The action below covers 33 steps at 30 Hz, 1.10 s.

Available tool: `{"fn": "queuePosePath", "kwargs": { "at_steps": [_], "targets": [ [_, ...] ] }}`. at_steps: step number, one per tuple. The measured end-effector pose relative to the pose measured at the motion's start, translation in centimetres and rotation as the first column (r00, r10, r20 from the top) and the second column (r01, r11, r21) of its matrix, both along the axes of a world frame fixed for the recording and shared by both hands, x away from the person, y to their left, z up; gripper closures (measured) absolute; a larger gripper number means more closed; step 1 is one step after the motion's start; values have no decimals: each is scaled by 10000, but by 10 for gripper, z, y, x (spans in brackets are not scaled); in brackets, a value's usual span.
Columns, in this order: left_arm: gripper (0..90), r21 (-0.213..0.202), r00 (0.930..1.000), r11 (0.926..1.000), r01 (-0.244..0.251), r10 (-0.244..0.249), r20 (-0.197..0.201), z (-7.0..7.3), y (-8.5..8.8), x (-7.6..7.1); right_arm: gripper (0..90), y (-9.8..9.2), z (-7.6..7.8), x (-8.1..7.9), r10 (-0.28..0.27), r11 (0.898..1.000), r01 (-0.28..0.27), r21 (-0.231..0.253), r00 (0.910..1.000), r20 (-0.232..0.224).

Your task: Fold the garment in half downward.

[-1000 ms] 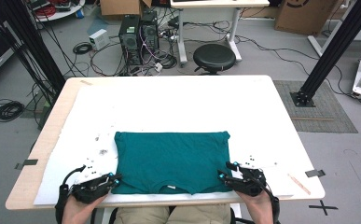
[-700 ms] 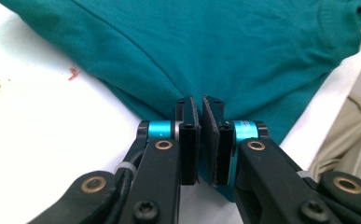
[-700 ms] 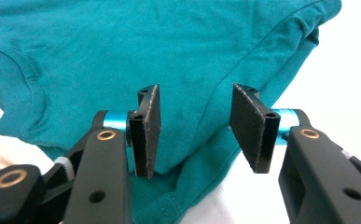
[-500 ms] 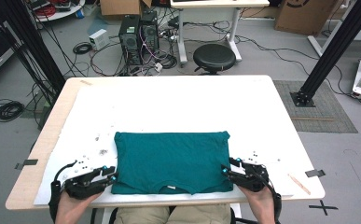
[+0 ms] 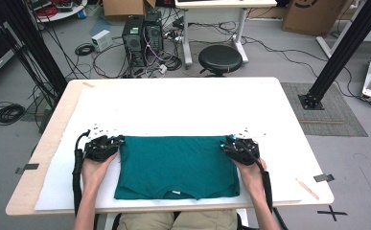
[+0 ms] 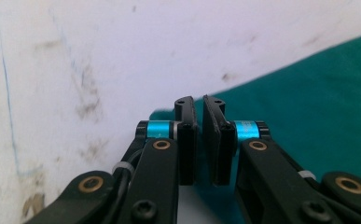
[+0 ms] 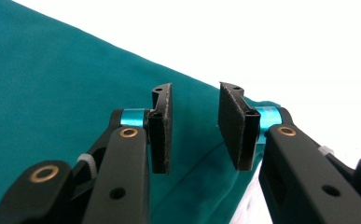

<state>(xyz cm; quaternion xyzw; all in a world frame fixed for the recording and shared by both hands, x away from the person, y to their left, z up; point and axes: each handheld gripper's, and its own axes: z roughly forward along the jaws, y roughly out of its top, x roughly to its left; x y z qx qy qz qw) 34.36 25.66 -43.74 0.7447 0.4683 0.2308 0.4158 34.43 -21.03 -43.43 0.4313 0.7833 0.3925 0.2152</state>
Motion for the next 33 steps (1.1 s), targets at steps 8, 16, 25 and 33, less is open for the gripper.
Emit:
{"fn": "queuePosePath", "kwargs": {
  "at_steps": [8,16,25,33],
  "targets": [
    [832,1119,9987,9926,-468,490,-167,-7,2,5,701,-3,-12,16,-604,9926,580,-1070,9980,-193],
    [578,157,9963,9995,282,-294,812,11,-1,-12,441,-14,-2,4,-730,9973,728,115,9971,233],
    [393,-349,9737,9863,1611,-1531,1689,25,-1,-55,204,-29,15,-26,-192,9910,88,1335,9969,764],
    [387,-467,9617,9796,1954,-1820,2048,29,11,-88,204,-50,14,-50,-167,9922,15,1244,9925,1210]
  ]
}}
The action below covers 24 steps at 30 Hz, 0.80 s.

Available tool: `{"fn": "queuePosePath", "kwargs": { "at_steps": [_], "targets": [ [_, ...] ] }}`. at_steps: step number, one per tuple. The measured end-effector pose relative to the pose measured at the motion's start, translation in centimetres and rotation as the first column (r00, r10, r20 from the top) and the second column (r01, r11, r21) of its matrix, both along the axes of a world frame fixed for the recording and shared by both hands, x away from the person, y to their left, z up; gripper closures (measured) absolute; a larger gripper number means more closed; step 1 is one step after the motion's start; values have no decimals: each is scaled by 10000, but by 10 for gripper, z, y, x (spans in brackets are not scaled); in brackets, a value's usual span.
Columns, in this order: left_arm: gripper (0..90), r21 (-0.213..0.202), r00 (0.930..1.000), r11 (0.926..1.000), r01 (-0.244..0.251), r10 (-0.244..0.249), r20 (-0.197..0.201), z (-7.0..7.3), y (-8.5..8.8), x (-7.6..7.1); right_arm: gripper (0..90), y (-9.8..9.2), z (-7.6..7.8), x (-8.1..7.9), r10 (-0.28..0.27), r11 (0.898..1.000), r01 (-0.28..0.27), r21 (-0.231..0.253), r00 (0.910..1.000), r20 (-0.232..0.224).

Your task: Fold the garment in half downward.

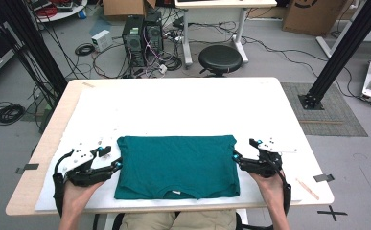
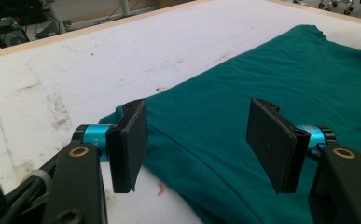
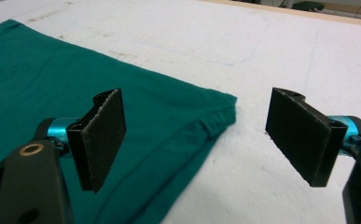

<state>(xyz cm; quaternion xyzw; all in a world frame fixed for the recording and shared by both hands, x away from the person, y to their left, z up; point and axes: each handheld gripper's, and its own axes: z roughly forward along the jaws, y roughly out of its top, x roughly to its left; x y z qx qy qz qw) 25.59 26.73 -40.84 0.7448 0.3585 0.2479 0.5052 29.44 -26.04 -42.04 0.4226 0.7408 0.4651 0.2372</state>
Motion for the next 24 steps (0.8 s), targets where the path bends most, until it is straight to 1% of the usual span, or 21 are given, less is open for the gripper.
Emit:
{"fn": "queuePosePath", "kwargs": {
  "at_steps": [1,3,5,9,12,15,18,19,22,24],
  "targets": [
    [387,24,10000,10000,0,-1,34,0,1,-3,204,-1,0,-2,-25,10000,25,8,10000,-26],
    [387,95,10000,10000,-16,15,72,-1,2,-8,204,-4,0,-5,-30,10000,30,-24,9999,140],
    [388,161,9999,9998,-120,119,80,-3,3,-12,204,-4,0,-8,-53,10000,54,-18,9998,178],
    [388,243,9997,9995,-220,222,-83,-9,5,-18,204,-2,0,-9,-1,10000,2,-57,9998,220],
    [388,277,9996,9993,-258,260,-96,-11,7,-21,204,1,-1,-9,65,9999,-63,-108,9998,181],
    [387,210,9994,9992,-330,332,-100,-12,8,-25,205,4,-1,-9,88,9999,-86,-146,9999,100],
    [387,208,9991,9989,-416,416,-5,-12,9,-29,205,6,-2,-8,119,9997,-116,-212,9998,133],
    [387,209,9991,9988,-435,434,29,-11,10,-30,205,7,-2,-8,101,9998,-100,-197,9999,49],
    [387,223,9987,9985,-503,500,117,-12,10,-35,205,9,-4,-8,118,9997,-118,-232,9999,20],
    [387,253,9987,9985,-495,493,108,-12,9,-38,205,10,-5,-7,155,9995,-155,-262,9999,24]
  ]
}}
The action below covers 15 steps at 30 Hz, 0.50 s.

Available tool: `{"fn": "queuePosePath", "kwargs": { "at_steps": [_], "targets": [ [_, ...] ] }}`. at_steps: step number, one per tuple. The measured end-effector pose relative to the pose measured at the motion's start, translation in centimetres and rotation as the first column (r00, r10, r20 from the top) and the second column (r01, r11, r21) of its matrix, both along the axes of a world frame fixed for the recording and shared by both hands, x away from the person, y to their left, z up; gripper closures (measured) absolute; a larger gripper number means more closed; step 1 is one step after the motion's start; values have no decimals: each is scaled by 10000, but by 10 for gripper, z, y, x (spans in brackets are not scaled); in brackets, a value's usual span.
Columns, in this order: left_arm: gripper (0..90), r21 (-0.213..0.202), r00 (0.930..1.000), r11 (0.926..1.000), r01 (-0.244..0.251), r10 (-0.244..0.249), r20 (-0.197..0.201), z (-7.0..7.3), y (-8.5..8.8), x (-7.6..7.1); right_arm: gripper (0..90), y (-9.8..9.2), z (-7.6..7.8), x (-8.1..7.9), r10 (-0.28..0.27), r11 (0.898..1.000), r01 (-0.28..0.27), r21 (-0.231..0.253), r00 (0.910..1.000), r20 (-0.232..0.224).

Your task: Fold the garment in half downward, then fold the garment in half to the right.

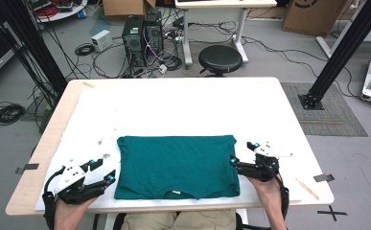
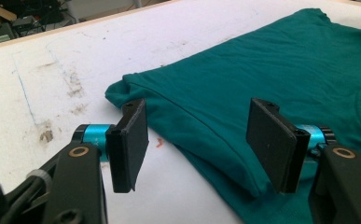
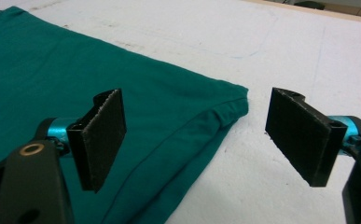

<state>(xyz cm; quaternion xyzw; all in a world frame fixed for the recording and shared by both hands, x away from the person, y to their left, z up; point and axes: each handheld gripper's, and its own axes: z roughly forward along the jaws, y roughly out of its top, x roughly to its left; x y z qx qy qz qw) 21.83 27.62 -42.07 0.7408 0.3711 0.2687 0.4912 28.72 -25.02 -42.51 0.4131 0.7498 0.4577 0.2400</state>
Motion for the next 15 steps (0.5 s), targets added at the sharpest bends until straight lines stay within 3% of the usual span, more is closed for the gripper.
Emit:
{"fn": "queuePosePath", "kwargs": {
  "at_steps": [15],
  "targets": [
    [389,118,9997,9998,-169,171,-188,-3,-3,-9,205,14,7,3,434,9990,-435,45,9990,59]
  ]
}}
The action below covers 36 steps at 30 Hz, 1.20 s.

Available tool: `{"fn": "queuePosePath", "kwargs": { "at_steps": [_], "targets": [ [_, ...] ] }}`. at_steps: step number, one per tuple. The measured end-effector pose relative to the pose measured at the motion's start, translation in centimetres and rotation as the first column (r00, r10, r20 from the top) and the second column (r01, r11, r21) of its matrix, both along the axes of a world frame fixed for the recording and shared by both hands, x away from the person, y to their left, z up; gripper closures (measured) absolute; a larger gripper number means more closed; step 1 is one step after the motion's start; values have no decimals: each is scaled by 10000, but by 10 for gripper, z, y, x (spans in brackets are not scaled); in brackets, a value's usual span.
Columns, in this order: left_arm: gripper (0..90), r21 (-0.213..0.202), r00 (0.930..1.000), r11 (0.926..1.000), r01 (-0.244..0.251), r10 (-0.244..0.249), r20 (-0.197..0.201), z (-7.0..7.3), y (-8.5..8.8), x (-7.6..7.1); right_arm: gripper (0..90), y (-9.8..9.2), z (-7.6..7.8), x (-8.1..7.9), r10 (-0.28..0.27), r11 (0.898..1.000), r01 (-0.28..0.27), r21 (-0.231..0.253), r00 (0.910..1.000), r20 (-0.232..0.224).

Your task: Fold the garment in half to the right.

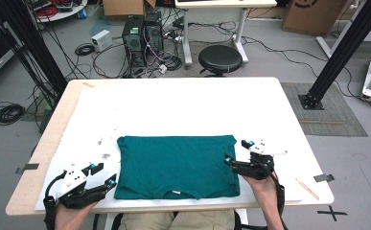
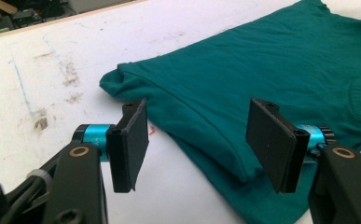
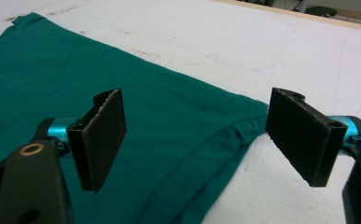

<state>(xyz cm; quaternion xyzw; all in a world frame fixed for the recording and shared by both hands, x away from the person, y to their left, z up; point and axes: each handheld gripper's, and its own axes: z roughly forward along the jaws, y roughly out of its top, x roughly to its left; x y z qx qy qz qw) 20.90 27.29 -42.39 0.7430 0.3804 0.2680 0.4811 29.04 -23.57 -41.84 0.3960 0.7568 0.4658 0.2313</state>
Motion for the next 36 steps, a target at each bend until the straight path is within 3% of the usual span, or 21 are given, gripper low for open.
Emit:
{"fn": "queuePosePath", "kwargs": {
  "at_steps": [7,13,20,25,29,36],
  "targets": [
    [416,-6,9993,9995,-330,330,-183,-5,-4,-11,205,15,7,7,443,9990,-443,32,9990,67],
    [427,-357,9950,9957,-852,831,-560,-16,-8,-12,205,30,10,17,771,9969,-769,-132,9969,164],
    [462,-486,9926,9961,-735,683,-1004,-26,-19,-6,207,51,18,22,1091,9937,-1085,-280,9938,233],
    [462,-254,9857,9957,-893,847,-1460,-34,-25,0,207,65,25,24,1316,9908,-1305,-369,9908,309],
    [462,332,9784,9924,-1182,1221,-1670,-40,-32,-2,207,73,25,26,1415,9889,-1400,-501,9895,295],
    [502,223,9765,9910,-1318,1336,-1693,-41,-36,-8,208,82,26,29,1513,9869,-1488,-619,9878,378]
  ]
}}
